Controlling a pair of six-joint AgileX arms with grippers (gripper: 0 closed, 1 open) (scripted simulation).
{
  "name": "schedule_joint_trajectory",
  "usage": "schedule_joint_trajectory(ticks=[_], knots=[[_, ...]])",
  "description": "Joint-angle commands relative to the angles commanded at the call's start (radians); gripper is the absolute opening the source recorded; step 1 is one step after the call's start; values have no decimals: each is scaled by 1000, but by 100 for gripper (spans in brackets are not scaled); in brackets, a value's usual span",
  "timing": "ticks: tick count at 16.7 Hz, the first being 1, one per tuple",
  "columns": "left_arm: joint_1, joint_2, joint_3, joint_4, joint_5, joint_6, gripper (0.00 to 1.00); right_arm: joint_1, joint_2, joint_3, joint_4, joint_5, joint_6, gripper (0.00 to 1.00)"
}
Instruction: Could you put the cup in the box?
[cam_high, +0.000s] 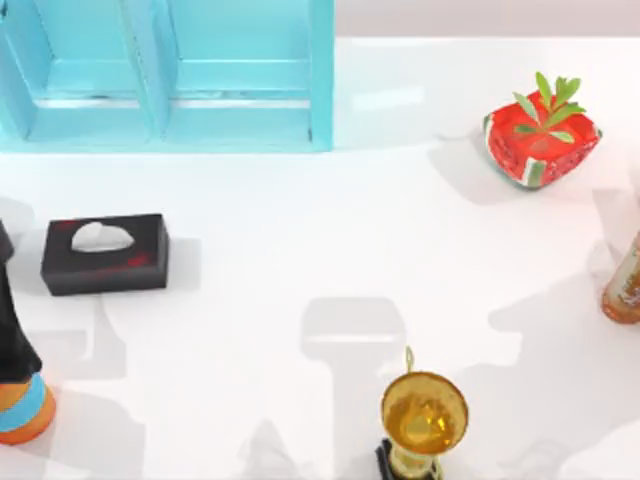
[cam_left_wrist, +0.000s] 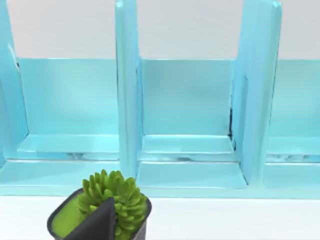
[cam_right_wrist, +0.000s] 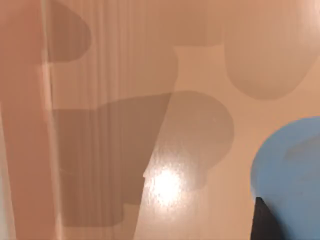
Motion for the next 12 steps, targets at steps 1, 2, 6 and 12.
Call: schedule_joint_trajectory(ticks=[1, 2, 6, 12], knots=[[0, 0, 0, 0, 0, 0, 100, 0, 0, 0, 0, 0, 0, 8], [0, 0, 0, 0, 0, 0, 100, 0, 0, 0, 0, 0, 0, 15], [0, 0, 0, 0, 0, 0, 100, 0, 0, 0, 0, 0, 0, 45], [0, 0, 0, 0, 0, 0, 100, 0, 0, 0, 0, 0, 0, 90]])
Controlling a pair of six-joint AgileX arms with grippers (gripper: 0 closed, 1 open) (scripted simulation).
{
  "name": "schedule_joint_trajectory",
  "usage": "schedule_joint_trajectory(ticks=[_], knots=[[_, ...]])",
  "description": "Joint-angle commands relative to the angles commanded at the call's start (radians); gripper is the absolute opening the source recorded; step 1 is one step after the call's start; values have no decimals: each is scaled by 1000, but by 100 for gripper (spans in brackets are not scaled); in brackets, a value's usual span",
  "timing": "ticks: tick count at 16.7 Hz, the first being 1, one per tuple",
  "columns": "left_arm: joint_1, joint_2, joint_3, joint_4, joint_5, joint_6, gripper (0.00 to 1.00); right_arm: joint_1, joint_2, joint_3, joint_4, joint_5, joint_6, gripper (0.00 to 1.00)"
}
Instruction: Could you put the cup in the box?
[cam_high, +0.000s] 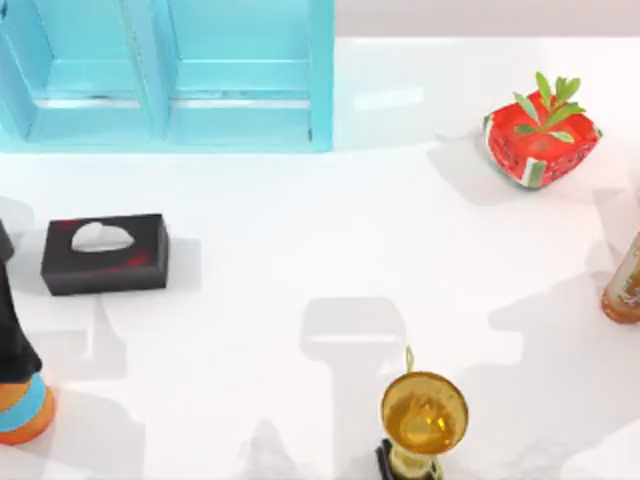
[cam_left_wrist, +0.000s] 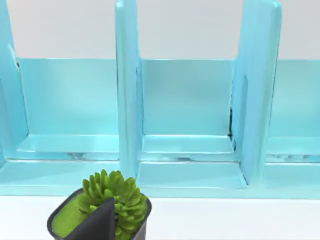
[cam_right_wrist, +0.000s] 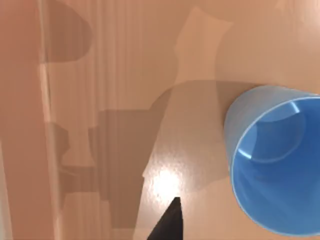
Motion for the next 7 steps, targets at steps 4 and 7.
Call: schedule_joint_trajectory(ticks=[4, 7], knots=[[0, 0, 0, 0, 0, 0, 100, 0, 0, 0, 0, 0, 0, 100], [0, 0, 0, 0, 0, 0, 100, 0, 0, 0, 0, 0, 0, 100]])
